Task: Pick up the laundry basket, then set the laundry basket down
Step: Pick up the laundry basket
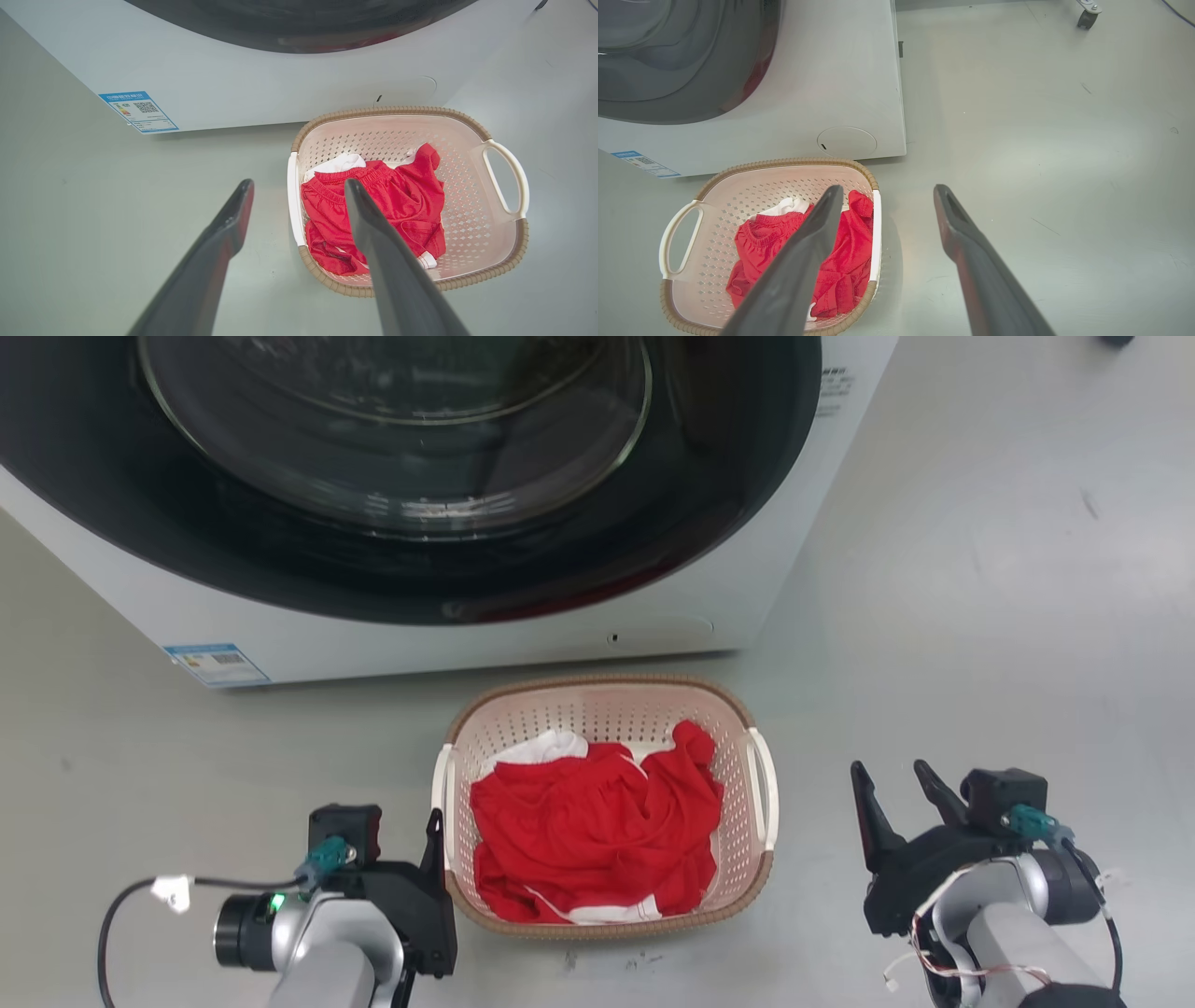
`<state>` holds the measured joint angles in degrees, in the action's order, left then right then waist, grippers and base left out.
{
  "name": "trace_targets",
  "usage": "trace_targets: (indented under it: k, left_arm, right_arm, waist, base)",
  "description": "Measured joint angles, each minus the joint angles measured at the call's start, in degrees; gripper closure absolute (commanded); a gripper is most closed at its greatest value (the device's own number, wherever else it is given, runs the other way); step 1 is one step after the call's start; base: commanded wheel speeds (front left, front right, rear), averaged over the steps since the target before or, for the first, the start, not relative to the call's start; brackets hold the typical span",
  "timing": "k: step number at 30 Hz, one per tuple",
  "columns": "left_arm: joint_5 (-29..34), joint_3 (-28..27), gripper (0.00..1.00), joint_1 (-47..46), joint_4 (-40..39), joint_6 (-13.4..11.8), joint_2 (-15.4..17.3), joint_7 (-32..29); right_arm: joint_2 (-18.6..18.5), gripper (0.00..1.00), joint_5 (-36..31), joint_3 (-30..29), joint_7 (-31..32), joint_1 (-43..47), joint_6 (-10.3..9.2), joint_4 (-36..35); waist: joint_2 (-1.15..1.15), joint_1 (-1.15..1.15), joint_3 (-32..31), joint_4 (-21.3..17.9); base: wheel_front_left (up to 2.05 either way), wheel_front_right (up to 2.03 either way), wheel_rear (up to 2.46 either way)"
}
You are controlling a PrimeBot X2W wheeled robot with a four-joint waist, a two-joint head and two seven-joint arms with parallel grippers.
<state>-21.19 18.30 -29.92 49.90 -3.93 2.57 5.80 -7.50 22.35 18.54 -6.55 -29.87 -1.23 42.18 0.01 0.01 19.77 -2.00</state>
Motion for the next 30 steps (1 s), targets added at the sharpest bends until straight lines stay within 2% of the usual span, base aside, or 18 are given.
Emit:
trace_targets:
  k: [14, 30]
  left_arm:
    - [-1.03, -0.18, 0.00, -9.05, 6.31, 1.49, -0.38, -3.70]
    - [-2.45, -0.82, 0.00, -16.69, 11.18, 2.96, -0.44, -5.48]
  right_arm:
    - [1.33, 0.00, 0.02, 1.54, 3.74, -9.33, 1.25, 8.36]
    - [2.94, 0.00, 0.33, 2.55, 5.02, -17.91, 2.02, 13.74]
  waist:
    - [0.00, 0.00, 8.77, -0.71]
    - [0.01, 0.00, 17.94, -1.30]
  base:
    - [0.00, 0.00, 0.00]
    - [0.00, 0.00, 0.00]
